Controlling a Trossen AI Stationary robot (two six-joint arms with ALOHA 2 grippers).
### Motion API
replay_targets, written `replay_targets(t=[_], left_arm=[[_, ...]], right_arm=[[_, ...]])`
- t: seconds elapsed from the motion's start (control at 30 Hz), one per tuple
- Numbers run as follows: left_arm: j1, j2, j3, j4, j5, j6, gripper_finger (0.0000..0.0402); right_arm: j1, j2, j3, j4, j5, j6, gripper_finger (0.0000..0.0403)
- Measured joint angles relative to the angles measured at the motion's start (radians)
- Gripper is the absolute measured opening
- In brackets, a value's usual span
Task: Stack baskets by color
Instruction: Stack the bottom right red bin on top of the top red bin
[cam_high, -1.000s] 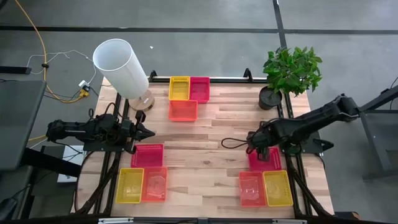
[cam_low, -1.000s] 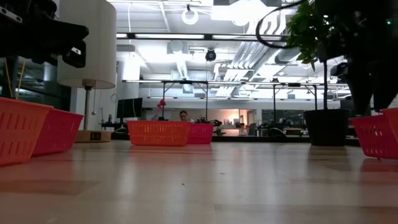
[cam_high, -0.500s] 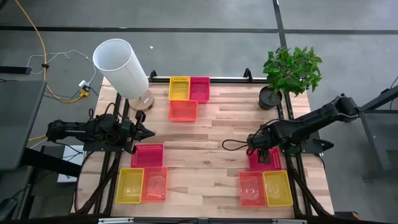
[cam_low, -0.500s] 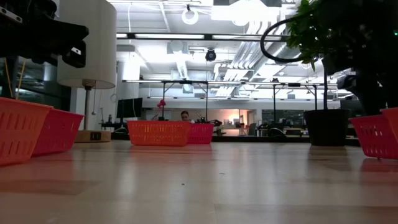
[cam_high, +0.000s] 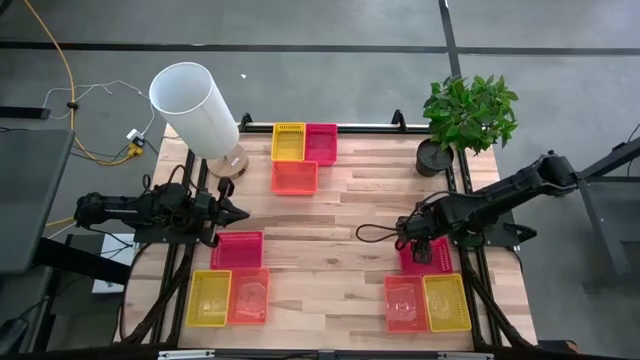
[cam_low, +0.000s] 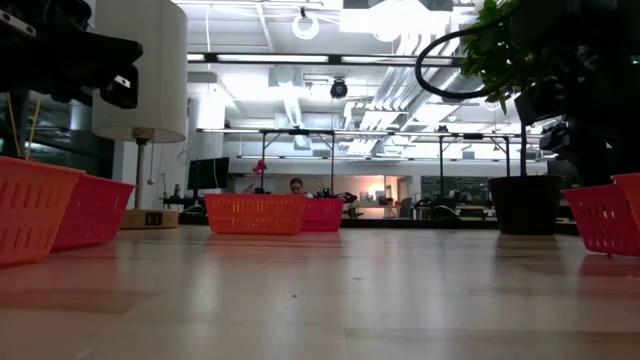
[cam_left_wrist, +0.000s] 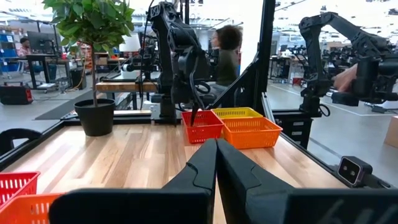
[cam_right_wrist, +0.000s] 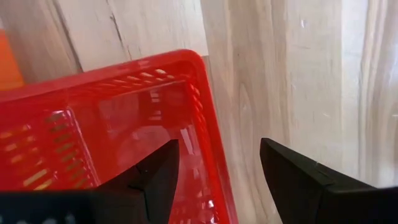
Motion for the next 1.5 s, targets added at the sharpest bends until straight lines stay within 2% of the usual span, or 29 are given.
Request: replay_targets(t=[0.23,0.33,0.43,0.6,0.67,0.77,0.87,1.0,1.13,1.27,1.4,1.5], left_arm=[[0.000,0.000,0.000,-0.001,-0.001,-0.017,0.0000],[0.000,0.000,0.000,-0.002,-0.001,-0.017,0.0000],[0.000,0.000,0.000,-0.002,-0.004,-0.017,0.0000],[0.000,0.000,0.000,-0.003,-0.003,-0.024,0.0000],[0.000,0.000,0.000,-0.003,-0.004,-0.024,0.0000],[0.000,0.000,0.000,-0.003,-0.010,-0.024,0.0000],[0.000,0.000,0.000,-0.003,-0.041,-0.024,0.0000],[0.000,0.000,0.000,-0.003,-0.053,-0.024,0.0000],[0.000,0.000,0.000,-0.003,-0.053,-0.015,0.0000],[0.000,0.000,0.000,-0.003,-0.053,-0.008,0.0000],[0.000,0.000,0.000,-0.003,-0.053,-0.008,0.0000],[0.000,0.000,0.000,-0.003,-0.053,-0.008,0.0000]], right_arm=[[0.000,0.000,0.000,0.000,0.000,0.033,0.0210],[0.000,0.000,0.000,-0.001,0.000,0.033,0.0189],[0.000,0.000,0.000,-0.001,0.000,0.033,0.0144],[-0.001,0.000,0.000,-0.003,0.000,0.032,0.0035],[-0.006,0.000,0.003,-0.007,-0.001,0.026,0.0010],[-0.024,0.001,0.055,-0.050,0.033,-0.003,0.0016],[-0.044,-0.001,0.148,-0.091,0.103,-0.059,0.0005],[-0.072,-0.002,0.275,-0.057,0.192,-0.160,0.0004],[-0.127,-0.002,0.337,0.170,0.284,-0.271,0.0003],[-0.236,0.001,0.295,0.570,0.299,-0.305,0.0002],[-0.373,0.049,0.238,0.962,0.325,-0.159,0.0001],[-0.483,0.114,0.253,1.094,0.296,-0.046,0.0001]])
